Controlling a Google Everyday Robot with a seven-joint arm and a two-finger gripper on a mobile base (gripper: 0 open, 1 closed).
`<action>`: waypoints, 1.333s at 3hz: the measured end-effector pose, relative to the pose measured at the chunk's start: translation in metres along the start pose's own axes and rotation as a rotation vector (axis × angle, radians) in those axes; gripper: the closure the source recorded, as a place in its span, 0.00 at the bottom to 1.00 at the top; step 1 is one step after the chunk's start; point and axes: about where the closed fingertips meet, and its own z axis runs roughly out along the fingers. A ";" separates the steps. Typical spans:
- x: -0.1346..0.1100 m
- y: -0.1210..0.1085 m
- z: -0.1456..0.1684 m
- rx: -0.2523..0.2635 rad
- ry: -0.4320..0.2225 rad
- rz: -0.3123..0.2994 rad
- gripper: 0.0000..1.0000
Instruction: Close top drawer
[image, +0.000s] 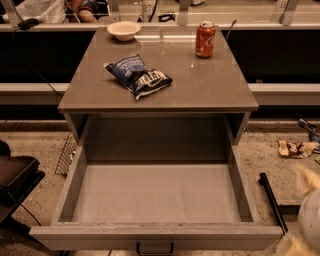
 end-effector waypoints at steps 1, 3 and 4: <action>0.062 0.087 0.051 -0.121 0.103 0.015 0.09; 0.100 0.138 0.063 -0.189 0.153 0.043 0.63; 0.100 0.139 0.064 -0.192 0.153 0.044 0.85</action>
Offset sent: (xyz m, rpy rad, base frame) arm -0.1607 -0.0221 -0.1744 -0.0490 0.3105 -0.0507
